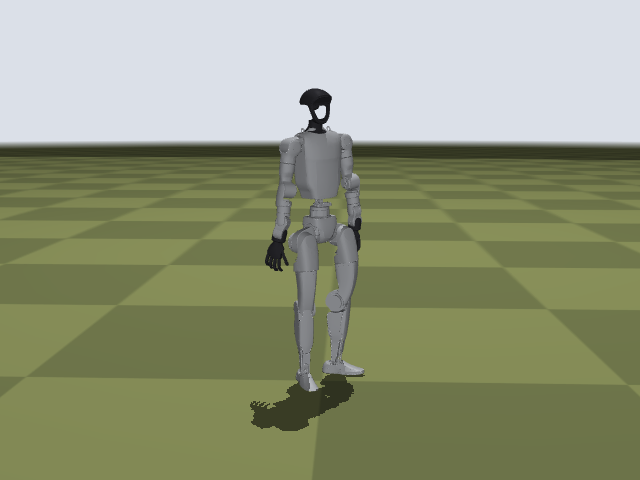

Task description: In place motions

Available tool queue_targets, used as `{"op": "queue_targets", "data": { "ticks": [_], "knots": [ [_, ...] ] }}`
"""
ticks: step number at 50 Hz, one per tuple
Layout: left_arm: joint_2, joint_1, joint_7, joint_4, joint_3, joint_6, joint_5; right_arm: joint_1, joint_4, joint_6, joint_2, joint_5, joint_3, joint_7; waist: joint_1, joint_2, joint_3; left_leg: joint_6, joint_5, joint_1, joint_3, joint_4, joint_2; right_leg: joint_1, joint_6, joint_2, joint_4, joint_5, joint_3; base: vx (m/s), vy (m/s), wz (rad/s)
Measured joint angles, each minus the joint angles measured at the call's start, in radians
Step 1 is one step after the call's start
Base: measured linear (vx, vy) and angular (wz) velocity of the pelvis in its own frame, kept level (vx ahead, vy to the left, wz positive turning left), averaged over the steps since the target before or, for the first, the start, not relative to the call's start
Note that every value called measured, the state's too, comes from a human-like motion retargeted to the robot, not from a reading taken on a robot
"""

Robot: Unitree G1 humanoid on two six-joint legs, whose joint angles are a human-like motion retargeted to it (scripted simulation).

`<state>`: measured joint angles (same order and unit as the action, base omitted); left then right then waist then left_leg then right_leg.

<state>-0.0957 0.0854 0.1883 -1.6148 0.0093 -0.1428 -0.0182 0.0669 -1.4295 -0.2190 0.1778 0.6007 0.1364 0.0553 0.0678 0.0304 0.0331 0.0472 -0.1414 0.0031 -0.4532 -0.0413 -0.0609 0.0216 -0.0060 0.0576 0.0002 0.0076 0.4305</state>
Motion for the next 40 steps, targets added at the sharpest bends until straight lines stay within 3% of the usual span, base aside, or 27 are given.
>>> {"op": "queue_targets", "data": {
  "ticks": [7,14,21,26,31,40],
  "knots": [
    [-0.021,-0.027,-0.001,0.003,0.008,0.001,-0.038,0.014,-0.014,-0.012,0.002,0.023,0.013,0.02,0.034,0.009,0.004,0.024,0.04,-0.002,0.0,-0.055,-0.036,0.022,-0.034,-0.044,-0.008,-0.035,-0.042,-0.12,-0.18,0.12],
    [-0.035,-0.064,-0.033,0.024,0.051,0.008,-0.058,0.01,-0.035,-0.022,0.03,0.006,0.014,-0.001,-0.007,-0.04,-0.054,0.001,0.047,-0.126,0.076,-0.242,-0.036,0.038,-0.06,-0.003,-0.006,-0.023,-0.077,-0.18,-0.12,-0.19],
    [-0.046,-0.1,-0.053,0.017,0.071,0.006,-0.044,-0.001,-0.064,-0.029,0.055,0.021,-0.004,-0.021,-0.08,-0.062,-0.149,-0.074,-0.014,-0.358,0.085,-0.155,-0.002,0.065,-0.083,0.02,-0.018,-0.007,-0.045,-0.17,-0.08,0.07],
    [-0.034,-0.127,-0.025,-0.017,0.113,-0.01,-0.025,-0.021,-0.063,-0.037,0.051,0.008,-0.006,-0.023,-0.171,-0.09,-0.182,-0.118,-0.037,-0.541,0.069,-0.156,-0.007,0.044,-0.099,0.057,-0.023,0.016,-0.045,-0.14,-0.02,-0.21],
    [-0.009,-0.165,-0.013,-0.042,0.144,-0.007,-0.004,-0.041,0.01,-0.023,0.031,0.0,-0.022,0.011,-0.248,-0.114,-0.238,-0.151,-0.021,-0.616,0.093,-0.15,-0.013,0.054,-0.108,0.089,-0.015,0.024,-0.078,-0.05,0.0,-0.48],
    [0.028,-0.215,0.011,-0.084,0.13,-0.003,-0.069,-0.056,0.114,0.019,-0.004,0.024,-0.059,0.061,-0.215,-0.096,-0.188,-0.148,-0.013,-0.55,0.113,-0.08,0.004,0.06,-0.097,0.08,-0.015,0.009,-0.06,0.04,0.03,0.09]
  ]
}}
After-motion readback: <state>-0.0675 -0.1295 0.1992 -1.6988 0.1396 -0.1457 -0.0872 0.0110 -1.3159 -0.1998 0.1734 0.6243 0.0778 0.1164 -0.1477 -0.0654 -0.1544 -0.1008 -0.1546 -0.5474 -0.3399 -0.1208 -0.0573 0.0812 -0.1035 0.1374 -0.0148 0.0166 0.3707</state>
